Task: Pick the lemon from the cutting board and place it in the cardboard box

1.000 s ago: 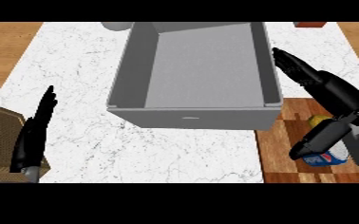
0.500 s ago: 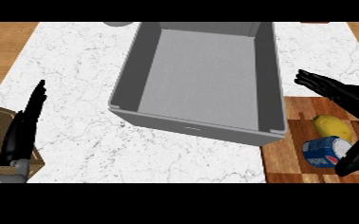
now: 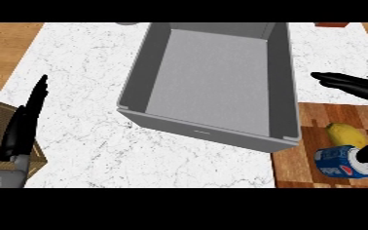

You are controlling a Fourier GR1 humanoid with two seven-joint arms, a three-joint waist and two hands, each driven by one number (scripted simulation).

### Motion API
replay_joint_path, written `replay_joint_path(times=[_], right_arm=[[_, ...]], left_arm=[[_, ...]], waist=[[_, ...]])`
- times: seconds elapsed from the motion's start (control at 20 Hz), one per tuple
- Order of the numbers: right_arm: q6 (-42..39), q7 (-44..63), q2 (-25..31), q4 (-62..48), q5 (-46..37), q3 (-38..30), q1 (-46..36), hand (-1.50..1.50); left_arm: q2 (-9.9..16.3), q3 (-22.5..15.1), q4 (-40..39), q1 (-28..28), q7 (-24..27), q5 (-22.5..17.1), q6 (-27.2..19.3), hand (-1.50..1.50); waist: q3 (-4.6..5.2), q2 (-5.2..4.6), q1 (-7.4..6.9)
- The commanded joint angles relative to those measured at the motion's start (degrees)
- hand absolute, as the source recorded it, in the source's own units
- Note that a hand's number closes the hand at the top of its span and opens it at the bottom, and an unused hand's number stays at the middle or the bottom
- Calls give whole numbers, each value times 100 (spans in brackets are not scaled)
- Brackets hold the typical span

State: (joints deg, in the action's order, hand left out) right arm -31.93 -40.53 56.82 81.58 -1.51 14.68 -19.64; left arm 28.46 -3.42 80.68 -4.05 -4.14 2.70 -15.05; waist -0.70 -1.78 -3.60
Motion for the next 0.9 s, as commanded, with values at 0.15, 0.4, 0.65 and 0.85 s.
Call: replay_joint_path(times=[0.15,0.4,0.65,0.85], right_arm=[[198,-1898,767,-195,-1852,1070,-119,-150],[853,-2461,789,-1014,-2663,1766,-509,-150],[1804,-2975,400,-1940,-3385,2248,-766,-150],[1958,-3269,126,-2540,-3545,2419,-1096,-150]], left_arm=[[11,-32,-139,-245,-48,37,94,0],[-65,-141,-159,-391,-160,93,146,0],[-43,73,-520,-477,33,144,43,0],[-94,86,-516,-296,94,70,147,0]], waist=[[23,-3,-65],[38,0,-182],[50,45,-26],[56,89,26]])
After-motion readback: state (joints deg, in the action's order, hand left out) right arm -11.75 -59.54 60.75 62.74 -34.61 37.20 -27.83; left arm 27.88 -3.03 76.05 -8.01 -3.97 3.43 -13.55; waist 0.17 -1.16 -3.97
